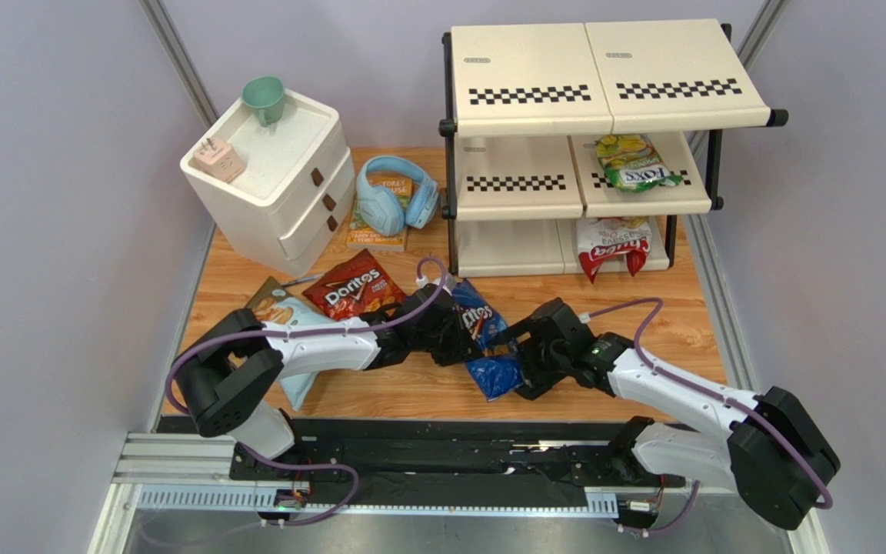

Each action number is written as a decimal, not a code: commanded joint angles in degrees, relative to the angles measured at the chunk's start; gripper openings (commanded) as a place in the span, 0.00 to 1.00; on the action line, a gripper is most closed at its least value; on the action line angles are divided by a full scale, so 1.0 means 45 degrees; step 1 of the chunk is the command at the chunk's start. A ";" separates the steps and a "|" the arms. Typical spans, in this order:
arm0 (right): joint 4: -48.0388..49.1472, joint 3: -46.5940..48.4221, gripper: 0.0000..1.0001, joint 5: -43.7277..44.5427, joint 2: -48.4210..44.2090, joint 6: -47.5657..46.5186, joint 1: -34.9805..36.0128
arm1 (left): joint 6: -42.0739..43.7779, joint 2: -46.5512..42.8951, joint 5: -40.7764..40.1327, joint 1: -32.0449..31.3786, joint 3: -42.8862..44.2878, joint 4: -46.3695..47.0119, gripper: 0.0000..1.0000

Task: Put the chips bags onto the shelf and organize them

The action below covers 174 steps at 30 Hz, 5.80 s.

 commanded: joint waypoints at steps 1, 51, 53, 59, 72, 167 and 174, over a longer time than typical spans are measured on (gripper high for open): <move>0.0856 0.0212 0.87 -0.0261 0.0033 0.0188 0.0188 | -0.0227 -0.0465 0.0695 -0.0101 -0.0258 0.1348 0.00; -0.0947 0.3981 0.00 0.3879 -0.3834 -0.8306 -0.0280 | 0.1080 -0.8218 -0.2410 0.2711 -0.1410 -0.7478 0.56; -0.0378 0.4019 0.00 0.4035 -0.3854 -0.8444 -0.0319 | 0.1178 -0.8219 -0.2352 0.2809 -0.1450 -0.7518 0.56; 0.0386 0.5033 0.00 0.4503 -0.2918 -0.9146 -0.0690 | 0.1529 -0.7927 -0.1962 0.3316 -0.1431 -0.7284 0.56; 0.3471 0.6129 0.00 0.3606 -0.0477 -1.0045 -0.2564 | 0.2135 -0.7047 -0.1474 0.3805 -0.1040 -0.7030 0.55; 0.3434 0.6948 0.00 0.7844 0.8918 0.2669 -0.2917 | 0.2839 -0.7222 -0.1024 0.4118 -0.1235 -0.7675 0.53; 0.3686 0.7147 0.28 0.7103 0.9057 0.2747 -0.2917 | 0.2839 -0.7457 -0.1121 0.4118 -0.1274 -0.7850 0.53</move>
